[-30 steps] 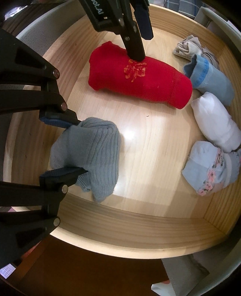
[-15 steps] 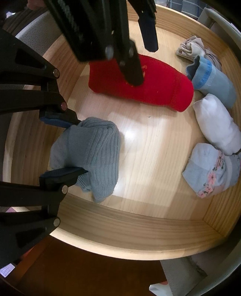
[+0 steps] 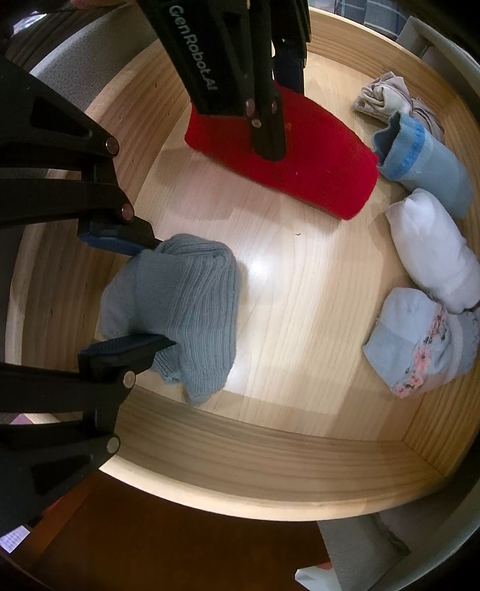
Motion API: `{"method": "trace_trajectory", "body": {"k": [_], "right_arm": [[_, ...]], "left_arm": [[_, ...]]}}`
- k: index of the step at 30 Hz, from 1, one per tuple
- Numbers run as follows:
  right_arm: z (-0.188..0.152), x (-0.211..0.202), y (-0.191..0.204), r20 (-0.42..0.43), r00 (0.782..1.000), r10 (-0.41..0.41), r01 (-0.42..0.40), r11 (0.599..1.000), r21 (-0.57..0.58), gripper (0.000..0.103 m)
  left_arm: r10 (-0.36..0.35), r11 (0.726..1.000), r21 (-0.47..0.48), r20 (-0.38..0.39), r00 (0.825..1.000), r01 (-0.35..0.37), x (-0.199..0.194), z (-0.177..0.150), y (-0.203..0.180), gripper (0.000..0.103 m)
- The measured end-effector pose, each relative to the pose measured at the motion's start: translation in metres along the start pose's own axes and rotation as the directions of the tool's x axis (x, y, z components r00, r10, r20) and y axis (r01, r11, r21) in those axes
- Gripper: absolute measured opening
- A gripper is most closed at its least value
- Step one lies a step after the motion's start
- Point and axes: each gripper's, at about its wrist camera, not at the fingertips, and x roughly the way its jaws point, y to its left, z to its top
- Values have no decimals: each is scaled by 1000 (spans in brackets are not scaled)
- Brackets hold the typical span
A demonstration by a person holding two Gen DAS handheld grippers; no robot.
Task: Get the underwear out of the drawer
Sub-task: 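Lower the left gripper onto the red underwear, close it and lift, then carry the red underwear into the white box and open the left gripper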
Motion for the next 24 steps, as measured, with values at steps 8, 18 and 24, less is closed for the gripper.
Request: {"method": "trace_trajectory", "body": {"k": [8,18,24], "right_arm": [[3,1,7,-6,1000,-11,11,1000,-9,36],[5,-1,13,-7,1000,-21,21,1000,-17,36],[6,-1,18,-7,1000,-28,28,999,-20,37]], "left_arm": [[41,999,17,36,999,-42,-15,-17,13,31],[71,996,55,104,992,-77,-38,-38,28,30],[96,992,68,186,978,-110,-76,-57,46,30]]}}
